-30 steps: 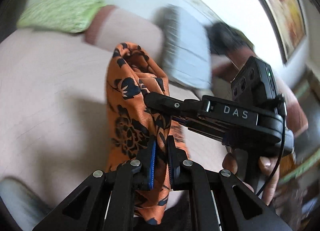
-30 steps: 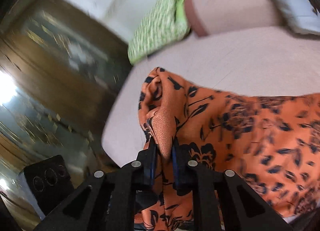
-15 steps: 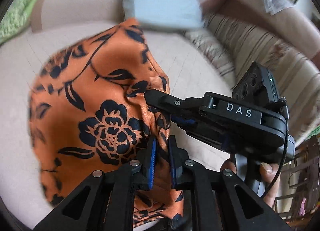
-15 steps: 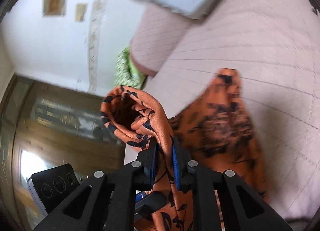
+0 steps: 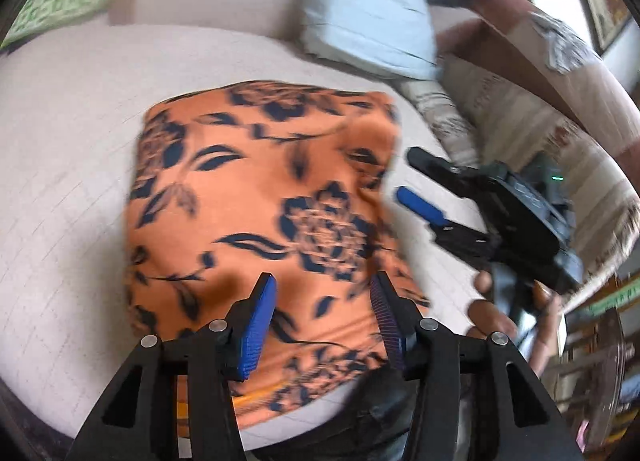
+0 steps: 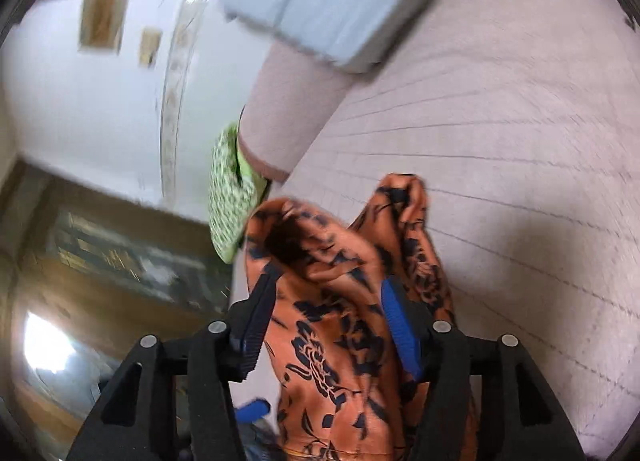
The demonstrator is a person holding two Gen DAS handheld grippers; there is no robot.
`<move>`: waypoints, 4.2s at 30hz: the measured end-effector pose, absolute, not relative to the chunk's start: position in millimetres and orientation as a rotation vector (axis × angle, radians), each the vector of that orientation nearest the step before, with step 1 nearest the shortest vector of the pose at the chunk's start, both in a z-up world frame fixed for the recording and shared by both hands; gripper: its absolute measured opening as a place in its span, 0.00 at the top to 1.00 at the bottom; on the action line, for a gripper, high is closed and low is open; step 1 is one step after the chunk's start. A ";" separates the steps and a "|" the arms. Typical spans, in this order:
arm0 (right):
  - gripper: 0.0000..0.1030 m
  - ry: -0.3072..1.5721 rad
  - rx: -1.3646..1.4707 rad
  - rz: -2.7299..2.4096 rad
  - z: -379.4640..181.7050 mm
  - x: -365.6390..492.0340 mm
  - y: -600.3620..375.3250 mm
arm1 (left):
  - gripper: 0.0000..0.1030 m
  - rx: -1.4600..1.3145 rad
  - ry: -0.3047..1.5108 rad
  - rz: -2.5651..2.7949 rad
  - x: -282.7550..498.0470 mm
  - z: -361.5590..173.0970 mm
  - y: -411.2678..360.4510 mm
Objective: Fold small clothes
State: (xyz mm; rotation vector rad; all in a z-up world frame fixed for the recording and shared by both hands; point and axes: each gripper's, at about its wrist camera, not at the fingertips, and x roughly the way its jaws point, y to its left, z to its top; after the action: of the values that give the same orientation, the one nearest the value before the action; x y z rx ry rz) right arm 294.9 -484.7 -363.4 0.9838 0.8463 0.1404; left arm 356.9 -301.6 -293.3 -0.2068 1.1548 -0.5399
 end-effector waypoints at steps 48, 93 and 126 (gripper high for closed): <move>0.87 1.051 0.754 0.028 -398.4 411.1 -472.2 | 0.73 -0.588 1.160 -0.518 580.4 -390.4 -185.3; 0.38 1.261 0.829 -0.191 -410.3 259.3 -442.4 | 0.54 -0.606 1.281 -0.462 416.0 -414.2 -190.3; 0.26 1.207 0.693 -0.058 -406.7 370.7 -437.0 | 0.43 -0.483 1.215 -0.503 518.6 -400.1 -197.9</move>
State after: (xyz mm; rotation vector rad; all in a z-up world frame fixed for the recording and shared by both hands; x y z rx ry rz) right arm 370.7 -437.0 -406.7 0.6934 1.2065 -0.0581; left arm 518.6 -197.9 -400.1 -0.4826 1.2151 -0.5025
